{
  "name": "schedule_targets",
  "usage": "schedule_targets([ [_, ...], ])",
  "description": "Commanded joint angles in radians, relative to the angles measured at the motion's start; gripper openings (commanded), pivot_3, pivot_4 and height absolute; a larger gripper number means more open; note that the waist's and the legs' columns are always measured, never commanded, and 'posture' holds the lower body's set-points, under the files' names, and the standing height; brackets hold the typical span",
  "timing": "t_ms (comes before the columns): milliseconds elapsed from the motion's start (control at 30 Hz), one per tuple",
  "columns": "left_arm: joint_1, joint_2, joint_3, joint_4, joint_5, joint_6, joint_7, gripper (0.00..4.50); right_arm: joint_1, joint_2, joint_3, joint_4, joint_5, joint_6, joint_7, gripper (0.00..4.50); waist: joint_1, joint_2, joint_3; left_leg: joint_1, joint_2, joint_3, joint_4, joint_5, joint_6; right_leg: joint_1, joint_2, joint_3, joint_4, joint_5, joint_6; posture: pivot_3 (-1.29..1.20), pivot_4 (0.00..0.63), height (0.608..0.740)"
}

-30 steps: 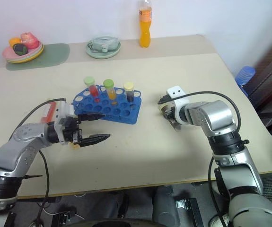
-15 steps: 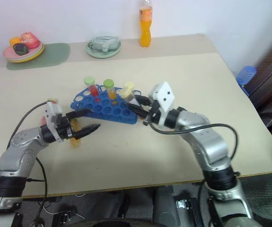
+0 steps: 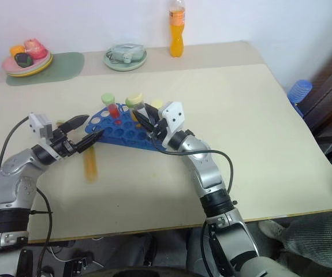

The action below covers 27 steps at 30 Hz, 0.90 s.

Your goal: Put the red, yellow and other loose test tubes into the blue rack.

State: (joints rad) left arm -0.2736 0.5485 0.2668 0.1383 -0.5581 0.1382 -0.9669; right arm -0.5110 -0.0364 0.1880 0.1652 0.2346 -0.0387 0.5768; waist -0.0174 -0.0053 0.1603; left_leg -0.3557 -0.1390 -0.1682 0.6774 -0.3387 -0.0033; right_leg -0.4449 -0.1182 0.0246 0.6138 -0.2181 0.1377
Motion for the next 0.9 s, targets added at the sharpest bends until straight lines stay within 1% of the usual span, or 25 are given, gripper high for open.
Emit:
schedule_targets([
  [33, -0.004, 0.006, 0.036, -0.034, -0.015, -0.016, 0.011, 4.50, -0.006, 0.022, 0.000, 0.042, -0.020, -0.082, 0.008, 0.82, -0.003, 0.000, 0.000, 0.000, 0.000, 0.000, 0.000, 0.000, 0.000, 0.000, 0.000, 0.000, 0.000, 0.000, 0.000, 0.00, 0.150, 0.740],
  [433, -0.006, 0.018, 0.039, -0.072, -0.030, 0.002, 0.030, 4.50, 0.000, 0.058, 0.001, 0.207, -0.053, -0.197, 0.021, 0.82, -0.004, 0.000, 0.000, 0.000, 0.000, 0.000, 0.000, 0.000, 0.000, 0.000, 0.000, 0.000, 0.000, 0.000, 0.000, 0.00, 0.150, 0.740],
  [633, 0.004, 0.013, 0.043, -0.092, -0.044, 0.015, 0.047, 4.50, 0.009, 0.091, -0.032, 0.316, -0.055, -0.327, 0.013, 0.82, -0.005, 0.000, 0.000, 0.002, 0.001, 0.000, -0.001, 0.000, -0.001, 0.001, 0.001, 0.000, 0.001, 0.000, 0.000, 0.00, 0.150, 0.740],
  [900, -0.006, 0.000, 0.048, -0.098, -0.053, 0.025, 0.062, 4.50, 0.052, 0.082, -0.049, 0.434, -0.085, -0.519, 0.017, 0.82, -0.002, 0.000, -0.001, 0.003, 0.000, 0.000, -0.001, 0.000, -0.001, 0.001, 0.001, 0.000, 0.001, 0.000, 0.000, 0.00, 0.150, 0.740],
])
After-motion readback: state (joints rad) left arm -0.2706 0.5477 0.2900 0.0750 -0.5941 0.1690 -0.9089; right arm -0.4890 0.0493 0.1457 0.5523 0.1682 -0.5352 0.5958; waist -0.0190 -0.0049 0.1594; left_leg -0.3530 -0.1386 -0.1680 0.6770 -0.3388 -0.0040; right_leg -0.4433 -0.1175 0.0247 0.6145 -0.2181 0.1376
